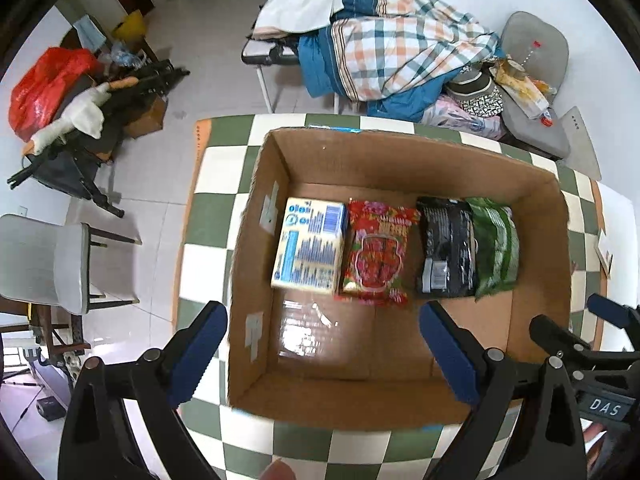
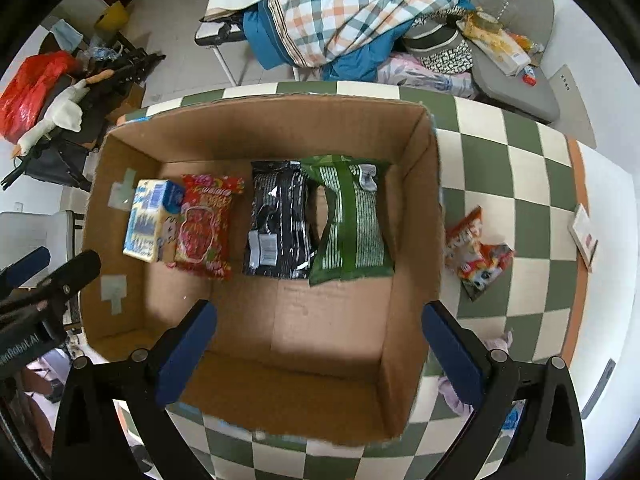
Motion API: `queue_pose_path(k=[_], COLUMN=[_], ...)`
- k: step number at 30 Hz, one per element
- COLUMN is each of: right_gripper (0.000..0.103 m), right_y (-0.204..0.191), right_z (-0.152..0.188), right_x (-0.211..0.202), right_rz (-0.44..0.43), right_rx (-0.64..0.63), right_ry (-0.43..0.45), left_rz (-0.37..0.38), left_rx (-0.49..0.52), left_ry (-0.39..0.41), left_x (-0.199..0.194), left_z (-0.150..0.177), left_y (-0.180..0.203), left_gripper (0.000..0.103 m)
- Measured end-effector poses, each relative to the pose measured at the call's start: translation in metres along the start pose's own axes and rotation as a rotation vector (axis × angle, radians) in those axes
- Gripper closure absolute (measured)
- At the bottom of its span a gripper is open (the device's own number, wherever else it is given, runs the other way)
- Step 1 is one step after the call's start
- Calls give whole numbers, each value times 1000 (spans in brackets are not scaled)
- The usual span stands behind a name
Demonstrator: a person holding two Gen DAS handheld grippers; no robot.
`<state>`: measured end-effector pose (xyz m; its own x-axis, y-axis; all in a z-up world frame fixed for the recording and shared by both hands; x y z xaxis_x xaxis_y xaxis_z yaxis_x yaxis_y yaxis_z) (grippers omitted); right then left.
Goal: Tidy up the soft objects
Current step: 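Move both tools back toward the remaining items on the table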
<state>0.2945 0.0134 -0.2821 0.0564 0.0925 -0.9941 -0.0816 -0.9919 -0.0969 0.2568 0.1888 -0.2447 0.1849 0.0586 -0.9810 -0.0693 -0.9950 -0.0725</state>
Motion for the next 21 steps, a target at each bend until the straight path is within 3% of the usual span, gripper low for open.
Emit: queue_pose_path(k=[14, 21], right_gripper=[0, 0], right_y=[11, 33], right_z=[75, 86], right_x=[-86, -99], right_rz=[-105, -172], right_rx=[-10, 47], right_ry=[123, 130], left_rz=[-13, -3], left_rx=[16, 69], left_ry=[86, 138], left_x=[-70, -100], left_z=[60, 47], left_y=[19, 48], left_gripper=[5, 5])
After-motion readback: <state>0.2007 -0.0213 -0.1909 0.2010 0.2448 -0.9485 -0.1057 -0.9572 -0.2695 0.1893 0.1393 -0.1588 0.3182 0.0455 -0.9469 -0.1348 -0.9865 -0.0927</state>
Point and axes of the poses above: each gripper's, at about its wrist camera, not at the fingertips, and x roughly the way its jaws point, y to its right, z to its underside, the point moved 3 cm from there along x, roughly the way its jaws point, and after that the axes turned 11 degrees about x, right-handed, at the moved point
